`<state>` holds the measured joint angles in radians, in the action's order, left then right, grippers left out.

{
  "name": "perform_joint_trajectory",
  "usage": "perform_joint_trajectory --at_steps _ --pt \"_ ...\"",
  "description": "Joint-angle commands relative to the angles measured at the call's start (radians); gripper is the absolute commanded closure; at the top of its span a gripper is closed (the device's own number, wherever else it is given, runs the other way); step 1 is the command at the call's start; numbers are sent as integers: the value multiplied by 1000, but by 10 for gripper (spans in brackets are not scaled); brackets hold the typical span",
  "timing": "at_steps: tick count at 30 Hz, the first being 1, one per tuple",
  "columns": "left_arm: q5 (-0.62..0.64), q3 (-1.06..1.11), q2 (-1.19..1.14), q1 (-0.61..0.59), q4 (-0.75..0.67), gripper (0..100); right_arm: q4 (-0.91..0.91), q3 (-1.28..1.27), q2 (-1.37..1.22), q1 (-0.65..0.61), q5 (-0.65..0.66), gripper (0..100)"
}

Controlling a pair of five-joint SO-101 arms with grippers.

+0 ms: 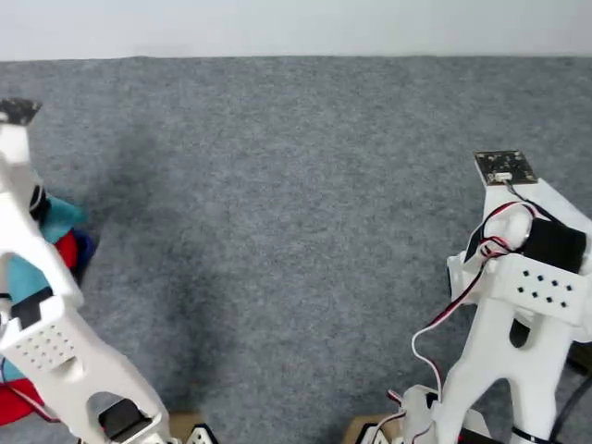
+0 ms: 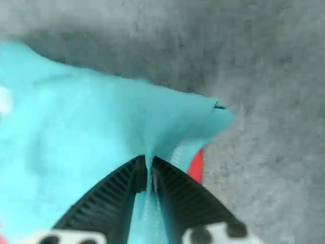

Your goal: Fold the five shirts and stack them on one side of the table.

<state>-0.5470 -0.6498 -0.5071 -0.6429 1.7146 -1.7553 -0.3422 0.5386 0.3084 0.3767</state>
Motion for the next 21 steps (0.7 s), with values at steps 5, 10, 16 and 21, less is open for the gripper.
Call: perform_joint_trajectory --at_steps 5,10,16,21 --pt "189 -197 302 161 38 995 -41 6 30 2 -3 989" --pt "295 -180 434 316 38 995 -41 6 30 2 -3 989" --pt "347 -91 528 601 38 995 -41 6 30 2 -3 989" --pt "344 36 563 870 38 995 -42 6 30 2 -3 989"
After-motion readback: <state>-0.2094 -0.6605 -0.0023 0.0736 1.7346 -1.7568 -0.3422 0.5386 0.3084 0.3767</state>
